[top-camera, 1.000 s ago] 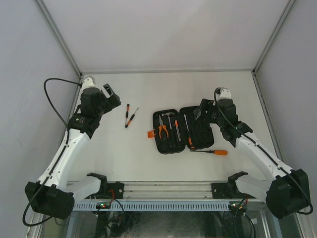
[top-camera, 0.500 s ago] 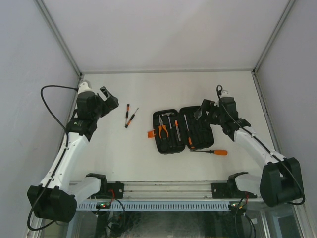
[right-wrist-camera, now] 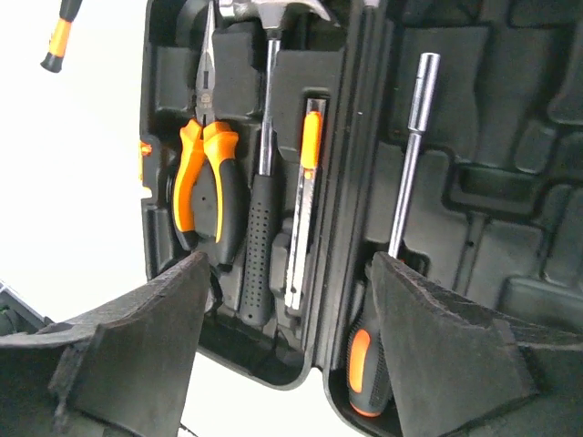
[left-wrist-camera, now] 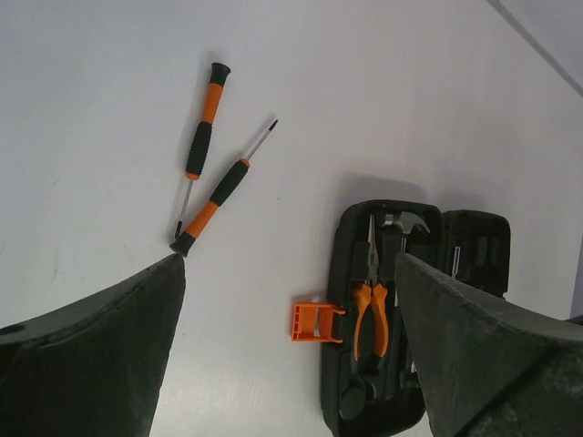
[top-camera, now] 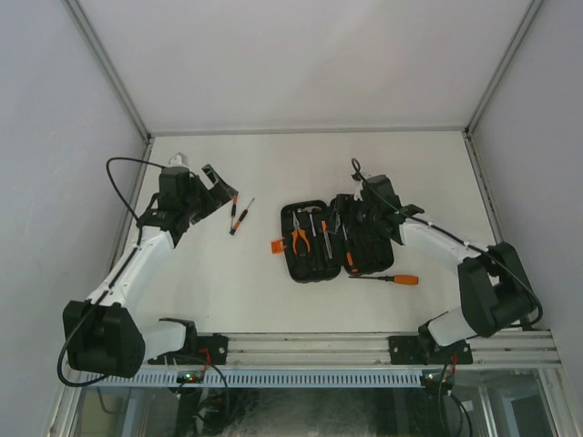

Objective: Sort the tools into containers
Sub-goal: Place the screwdriver in the storage box, then adjust the storage box at the center of the board.

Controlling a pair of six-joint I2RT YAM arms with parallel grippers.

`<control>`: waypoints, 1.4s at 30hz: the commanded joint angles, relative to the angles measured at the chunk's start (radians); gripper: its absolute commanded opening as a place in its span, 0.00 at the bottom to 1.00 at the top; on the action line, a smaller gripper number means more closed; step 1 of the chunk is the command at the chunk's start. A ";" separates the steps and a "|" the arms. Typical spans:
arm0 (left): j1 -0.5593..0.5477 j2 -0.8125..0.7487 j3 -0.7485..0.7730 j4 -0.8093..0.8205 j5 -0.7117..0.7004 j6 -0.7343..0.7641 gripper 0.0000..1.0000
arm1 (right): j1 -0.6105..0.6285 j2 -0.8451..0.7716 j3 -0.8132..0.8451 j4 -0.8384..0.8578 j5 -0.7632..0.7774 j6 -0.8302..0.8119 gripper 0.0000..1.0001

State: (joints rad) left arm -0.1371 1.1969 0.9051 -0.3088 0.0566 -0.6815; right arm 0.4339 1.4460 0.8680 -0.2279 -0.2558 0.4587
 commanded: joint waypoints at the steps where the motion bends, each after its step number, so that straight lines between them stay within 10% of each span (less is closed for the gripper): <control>1: -0.007 0.010 0.000 0.046 0.038 -0.010 0.99 | 0.027 0.085 0.083 -0.009 -0.032 -0.020 0.67; 42: -0.155 0.109 0.045 0.011 0.054 0.063 0.89 | 0.124 0.228 0.218 0.002 -0.099 0.162 0.40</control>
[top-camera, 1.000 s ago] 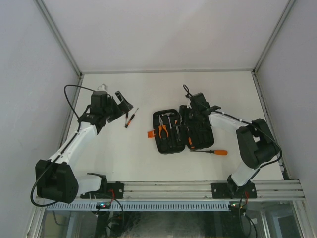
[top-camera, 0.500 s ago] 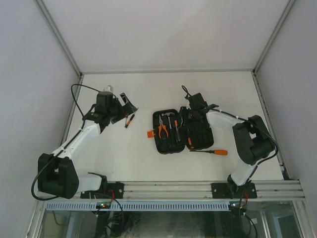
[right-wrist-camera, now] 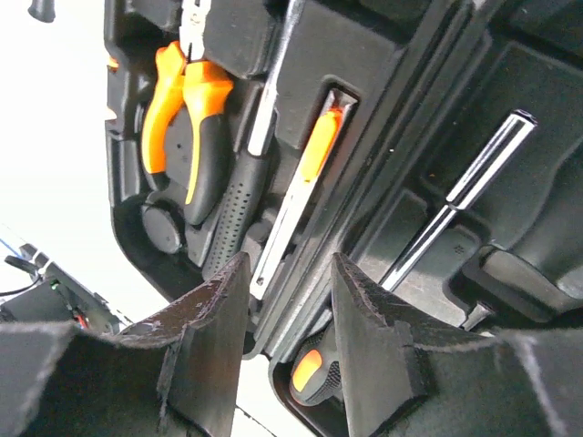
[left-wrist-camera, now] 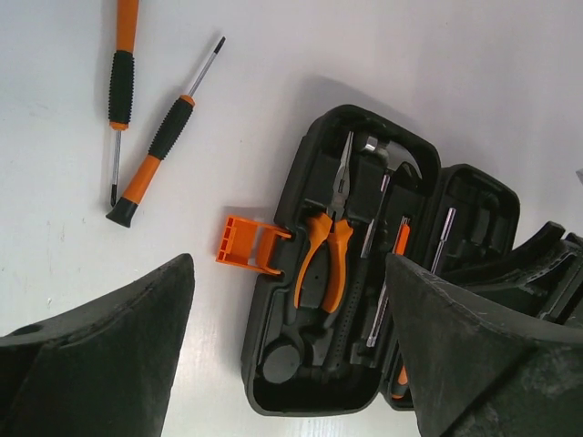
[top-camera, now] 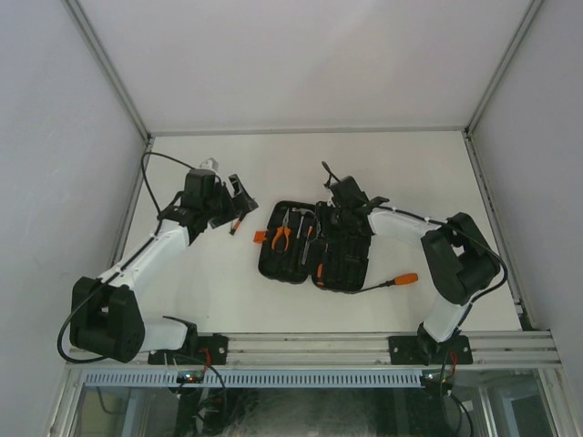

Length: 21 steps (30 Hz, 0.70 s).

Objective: Sort the tools into containers
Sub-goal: Adjust the storage box at the center of the board.

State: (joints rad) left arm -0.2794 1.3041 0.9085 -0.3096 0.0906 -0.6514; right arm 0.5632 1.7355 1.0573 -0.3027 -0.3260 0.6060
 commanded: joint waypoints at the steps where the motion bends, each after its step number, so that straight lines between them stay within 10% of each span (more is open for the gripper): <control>1: -0.015 0.003 0.040 0.012 0.018 0.037 0.88 | -0.007 -0.080 0.029 0.080 -0.028 -0.016 0.41; 21: -0.028 0.075 0.026 -0.003 -0.024 0.033 0.84 | -0.268 -0.364 -0.184 -0.059 0.351 0.011 0.43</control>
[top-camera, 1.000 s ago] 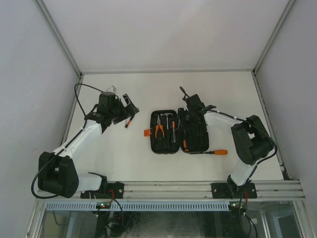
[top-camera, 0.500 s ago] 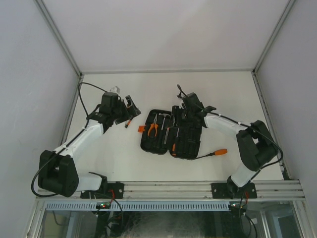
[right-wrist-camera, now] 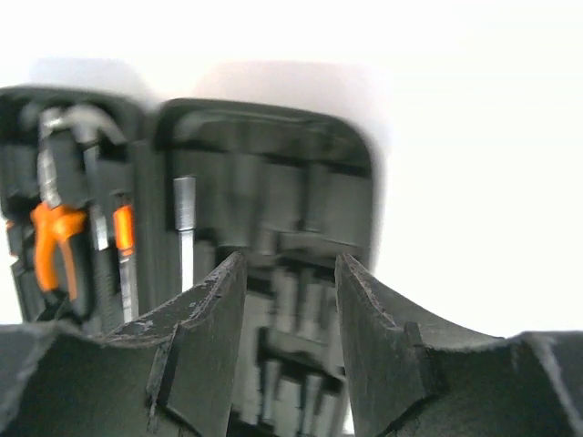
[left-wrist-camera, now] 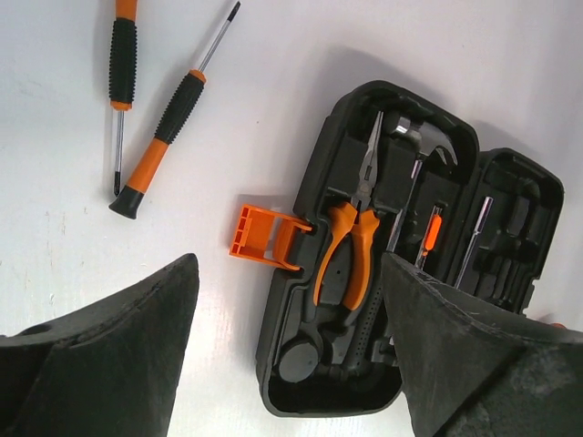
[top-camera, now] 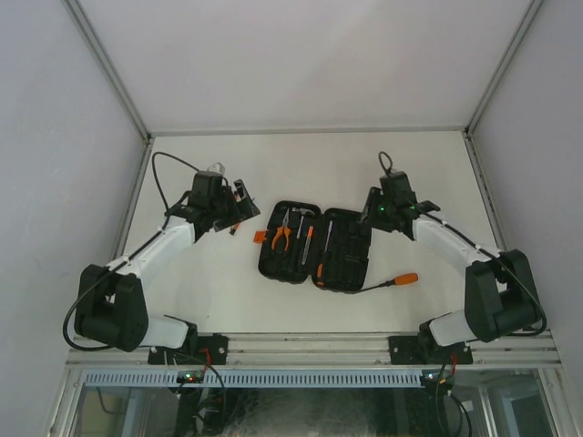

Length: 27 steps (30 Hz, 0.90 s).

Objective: Sort the tools into containers
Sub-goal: Adjust the storage box at the center of the board.

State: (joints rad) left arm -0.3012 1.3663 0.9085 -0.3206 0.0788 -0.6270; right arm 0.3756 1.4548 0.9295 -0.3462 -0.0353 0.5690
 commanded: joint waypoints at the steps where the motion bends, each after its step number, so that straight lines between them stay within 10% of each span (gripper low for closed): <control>1: -0.007 0.020 0.027 0.008 -0.014 0.007 0.84 | -0.110 -0.092 -0.073 -0.014 0.045 0.049 0.44; 27: -0.123 0.202 -0.039 0.127 0.046 0.017 0.76 | -0.255 0.211 -0.056 0.212 -0.409 0.047 0.41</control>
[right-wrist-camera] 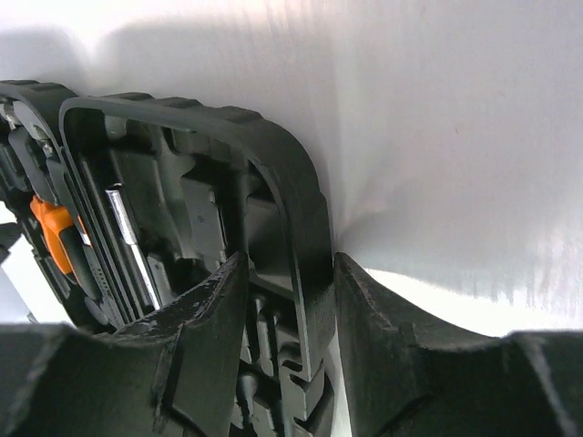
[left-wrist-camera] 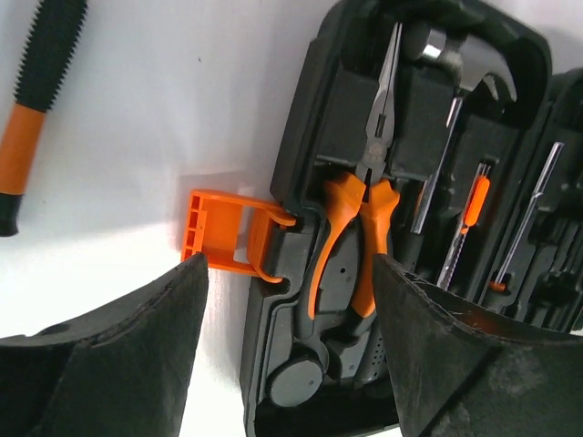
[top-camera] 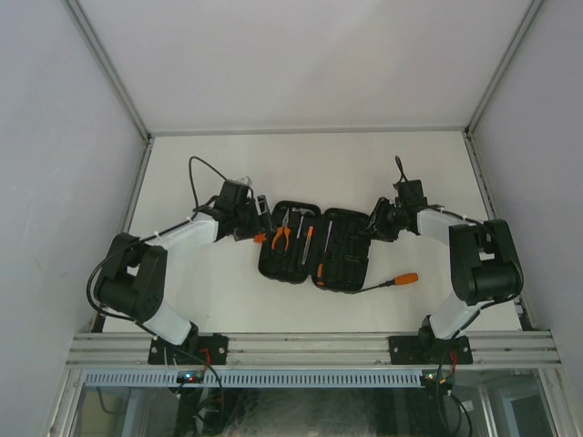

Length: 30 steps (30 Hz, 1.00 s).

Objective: Sort the tools into containers
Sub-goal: Adjust the storage box at the center of the board.

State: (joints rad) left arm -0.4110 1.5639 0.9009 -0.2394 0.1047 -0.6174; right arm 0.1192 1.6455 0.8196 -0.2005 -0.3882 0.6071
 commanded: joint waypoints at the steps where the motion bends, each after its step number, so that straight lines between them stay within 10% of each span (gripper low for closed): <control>1: -0.019 0.002 -0.039 0.051 0.023 0.005 0.76 | 0.002 0.030 0.058 0.074 -0.065 0.009 0.41; 17: -0.164 -0.122 -0.155 0.070 0.062 -0.037 0.74 | 0.026 0.162 0.260 0.063 -0.113 -0.054 0.44; 30: -0.175 -0.237 -0.163 -0.060 -0.071 -0.047 0.75 | 0.090 0.013 0.322 -0.162 0.319 -0.213 0.57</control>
State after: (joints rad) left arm -0.5831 1.3685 0.7319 -0.2581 0.1001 -0.6460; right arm 0.1638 1.7390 1.1271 -0.3023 -0.2005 0.4755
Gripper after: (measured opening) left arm 0.754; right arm 0.592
